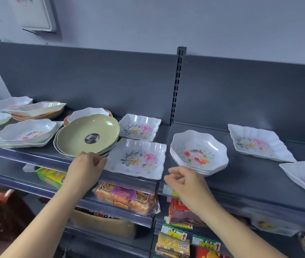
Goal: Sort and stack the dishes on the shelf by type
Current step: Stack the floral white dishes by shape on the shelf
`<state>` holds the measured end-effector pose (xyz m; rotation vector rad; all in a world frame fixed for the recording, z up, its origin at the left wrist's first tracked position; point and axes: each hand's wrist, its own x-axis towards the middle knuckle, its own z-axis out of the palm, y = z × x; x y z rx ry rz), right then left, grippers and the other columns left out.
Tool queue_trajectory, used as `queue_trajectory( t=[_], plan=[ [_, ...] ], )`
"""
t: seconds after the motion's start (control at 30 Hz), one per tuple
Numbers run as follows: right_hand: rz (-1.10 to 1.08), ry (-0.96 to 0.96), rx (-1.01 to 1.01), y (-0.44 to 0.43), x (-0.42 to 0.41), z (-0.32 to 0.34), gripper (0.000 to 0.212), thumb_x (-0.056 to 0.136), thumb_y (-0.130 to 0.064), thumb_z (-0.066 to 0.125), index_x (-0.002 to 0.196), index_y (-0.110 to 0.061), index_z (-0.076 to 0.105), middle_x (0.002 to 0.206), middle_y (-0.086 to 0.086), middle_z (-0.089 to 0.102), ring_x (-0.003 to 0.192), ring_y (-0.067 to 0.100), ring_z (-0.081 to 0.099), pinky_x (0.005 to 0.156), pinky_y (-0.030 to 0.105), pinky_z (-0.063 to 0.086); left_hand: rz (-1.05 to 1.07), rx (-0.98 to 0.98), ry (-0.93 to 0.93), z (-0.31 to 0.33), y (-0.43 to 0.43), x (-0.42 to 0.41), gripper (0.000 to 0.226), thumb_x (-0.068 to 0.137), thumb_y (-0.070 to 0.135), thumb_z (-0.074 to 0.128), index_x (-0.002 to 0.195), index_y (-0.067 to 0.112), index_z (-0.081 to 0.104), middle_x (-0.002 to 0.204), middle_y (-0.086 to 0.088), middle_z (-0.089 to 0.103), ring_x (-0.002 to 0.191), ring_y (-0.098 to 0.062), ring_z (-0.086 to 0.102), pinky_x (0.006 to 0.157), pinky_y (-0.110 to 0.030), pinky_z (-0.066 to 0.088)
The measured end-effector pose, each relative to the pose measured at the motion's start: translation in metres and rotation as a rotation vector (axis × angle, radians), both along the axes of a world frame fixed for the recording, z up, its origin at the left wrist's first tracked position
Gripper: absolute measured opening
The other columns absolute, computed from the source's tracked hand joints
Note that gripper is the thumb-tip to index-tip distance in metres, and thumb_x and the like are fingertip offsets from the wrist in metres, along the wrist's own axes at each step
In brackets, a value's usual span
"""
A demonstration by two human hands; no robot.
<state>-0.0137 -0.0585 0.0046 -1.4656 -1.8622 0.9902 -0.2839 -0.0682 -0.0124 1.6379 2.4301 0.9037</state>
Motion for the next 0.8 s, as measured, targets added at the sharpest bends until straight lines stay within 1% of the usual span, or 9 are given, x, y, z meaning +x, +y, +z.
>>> queue_trajectory(
  t=[0.07,0.17,0.27,0.37,0.47,0.53,0.6,0.67,0.8],
  plan=[
    [-0.028,0.034,-0.1,0.003,-0.009,-0.009,0.036,0.088,-0.035,0.062,0.119,-0.017,0.062,0.098,-0.008,0.065,0.088,0.007,0.064,0.079,0.027,0.056,0.028,-0.057,-0.031,-0.002,-0.002,0.001,0.031,0.091,0.034,0.055,0.093,0.007,0.069,0.085,-0.012,0.066,0.082,-0.029,0.057,0.072,-0.034,0.045],
    [-0.082,0.15,-0.22,0.007,-0.021,-0.011,0.035,0.09,-0.027,0.061,0.118,-0.007,0.062,0.092,0.001,0.067,0.073,0.01,0.064,0.065,0.022,0.056,0.024,-0.148,-0.273,-0.004,-0.001,0.0,0.036,0.092,0.037,0.051,0.09,0.005,0.069,0.078,-0.015,0.07,0.08,-0.032,0.064,0.077,-0.037,0.052],
    [-0.091,0.16,-0.242,0.009,-0.028,-0.008,0.04,0.09,-0.023,0.061,0.125,-0.006,0.056,0.096,0.006,0.069,0.076,0.015,0.067,0.066,0.022,0.057,-0.018,-0.146,-0.581,-0.002,0.003,0.0,0.03,0.09,0.021,0.051,0.086,-0.003,0.067,0.073,-0.018,0.068,0.072,-0.031,0.066,0.074,-0.047,0.058],
    [-0.09,0.14,-0.245,0.009,-0.03,-0.005,0.043,0.09,-0.024,0.06,0.128,-0.005,0.055,0.097,0.007,0.069,0.079,0.015,0.068,0.068,0.024,0.058,-0.055,-0.17,-0.726,0.0,0.001,0.001,0.026,0.088,0.006,0.049,0.066,0.0,0.061,0.06,-0.013,0.066,0.067,-0.028,0.066,0.065,-0.037,0.055],
    [-0.081,0.11,-0.232,0.005,-0.027,0.0,0.038,0.091,-0.025,0.057,0.124,-0.007,0.057,0.096,0.005,0.069,0.079,0.013,0.067,0.069,0.025,0.057,-0.091,-0.173,-0.716,0.004,-0.011,0.004,0.028,0.088,0.002,0.049,0.065,0.001,0.063,0.056,-0.01,0.067,0.062,-0.02,0.064,0.065,-0.035,0.053],
    [-0.075,0.067,-0.182,-0.001,-0.022,0.004,0.031,0.091,-0.028,0.056,0.114,-0.007,0.063,0.092,0.006,0.071,0.079,0.013,0.068,0.079,0.036,0.058,-0.104,-0.152,-0.68,0.008,-0.021,0.006,0.025,0.089,0.003,0.048,0.077,-0.003,0.069,0.063,-0.015,0.07,0.061,-0.02,0.064,0.068,-0.039,0.057],
    [-0.063,0.03,-0.142,-0.01,-0.016,0.008,0.026,0.091,-0.03,0.056,0.106,-0.011,0.065,0.088,0.005,0.072,0.079,0.014,0.069,0.085,0.044,0.055,-0.127,-0.131,-0.655,0.012,-0.035,0.009,0.025,0.09,0.004,0.048,0.08,0.0,0.071,0.06,-0.014,0.07,0.054,-0.017,0.059,0.057,-0.033,0.052],
    [-0.036,0.049,-0.13,-0.02,-0.009,0.014,0.022,0.092,-0.031,0.056,0.108,-0.019,0.064,0.086,0.0,0.072,0.075,0.009,0.068,0.082,0.037,0.055,-0.156,-0.105,-0.618,0.016,-0.047,0.012,0.028,0.09,0.006,0.049,0.074,0.009,0.073,0.055,-0.013,0.067,0.05,-0.017,0.048,0.052,-0.029,0.036],
    [0.027,0.125,-0.093,-0.031,0.004,0.028,0.029,0.092,-0.032,0.056,0.12,-0.026,0.06,0.088,-0.003,0.072,0.071,0.004,0.066,0.075,0.025,0.052,-0.146,-0.024,-0.599,0.033,-0.065,0.024,0.031,0.09,0.009,0.053,0.072,0.023,0.075,0.055,-0.017,0.064,0.055,-0.02,0.042,0.056,-0.028,0.03]
  ],
)
